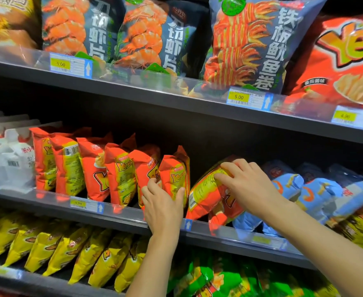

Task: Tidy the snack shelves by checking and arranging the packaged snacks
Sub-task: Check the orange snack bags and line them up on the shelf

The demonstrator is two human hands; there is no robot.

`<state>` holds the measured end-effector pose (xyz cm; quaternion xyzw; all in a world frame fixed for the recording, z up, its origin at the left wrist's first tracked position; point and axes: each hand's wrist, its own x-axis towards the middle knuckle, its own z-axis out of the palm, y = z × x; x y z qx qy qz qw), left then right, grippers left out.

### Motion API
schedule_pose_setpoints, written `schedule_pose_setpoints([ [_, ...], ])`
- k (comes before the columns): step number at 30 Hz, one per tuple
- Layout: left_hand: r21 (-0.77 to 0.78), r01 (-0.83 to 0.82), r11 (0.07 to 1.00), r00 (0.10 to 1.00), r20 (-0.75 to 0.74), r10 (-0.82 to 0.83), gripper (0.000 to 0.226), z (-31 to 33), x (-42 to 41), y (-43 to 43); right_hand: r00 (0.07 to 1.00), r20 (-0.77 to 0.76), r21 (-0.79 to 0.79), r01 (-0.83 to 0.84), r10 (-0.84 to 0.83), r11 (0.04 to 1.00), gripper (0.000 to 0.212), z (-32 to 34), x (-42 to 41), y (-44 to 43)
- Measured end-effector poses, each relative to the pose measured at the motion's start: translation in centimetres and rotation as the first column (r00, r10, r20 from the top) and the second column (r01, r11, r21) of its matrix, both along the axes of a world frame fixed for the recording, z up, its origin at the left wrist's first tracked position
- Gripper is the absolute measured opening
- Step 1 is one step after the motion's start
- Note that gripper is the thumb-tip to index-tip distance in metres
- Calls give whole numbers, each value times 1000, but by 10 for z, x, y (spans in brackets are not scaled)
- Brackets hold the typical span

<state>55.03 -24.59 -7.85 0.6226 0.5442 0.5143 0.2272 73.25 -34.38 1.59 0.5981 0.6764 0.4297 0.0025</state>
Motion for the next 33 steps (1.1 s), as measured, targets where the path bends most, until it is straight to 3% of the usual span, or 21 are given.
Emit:
schedule_pose_setpoints([
  [4,154,-21,988,999,42,15,82,3,-4,-22,999,-33,40,12,-11,999,61,8,3,-8],
  [8,375,182,909,983,-35,-183,76,19,-4,-51,999,-46,90,-1,5,996,57,24,-4,-25],
  [11,328,379,865,923,-199,-329,97,31,-3,-66,998,-41,127,-45,51,991,55,36,-20,-43],
  [13,287,419,861,899,-265,-349,106,33,-1,-72,996,-46,125,-65,71,990,55,42,-32,-55],
  [17,269,440,857,894,-213,-393,96,29,-10,-76,983,-139,66,-109,117,992,64,49,-49,-75],
  [19,260,468,844,882,-186,-432,93,27,-18,-79,957,-260,22,-127,128,992,65,53,-57,-86],
  [22,256,491,833,871,-120,-477,88,27,-32,-84,835,-531,34,-149,144,988,73,57,-67,-105],
  [26,170,524,834,832,108,-545,72,22,-52,-85,667,-710,189,-127,225,974,70,50,-73,-120],
  [28,109,554,826,797,217,-563,73,18,-60,-83,493,-835,239,-75,244,968,66,38,-75,-119],
  [31,66,658,750,649,455,-609,62,17,-70,-84,201,-959,198,-25,198,980,76,8,-74,-104],
  [33,55,698,714,602,496,-626,52,14,-75,-84,4,-990,139,-62,140,988,84,-14,-77,-91],
])
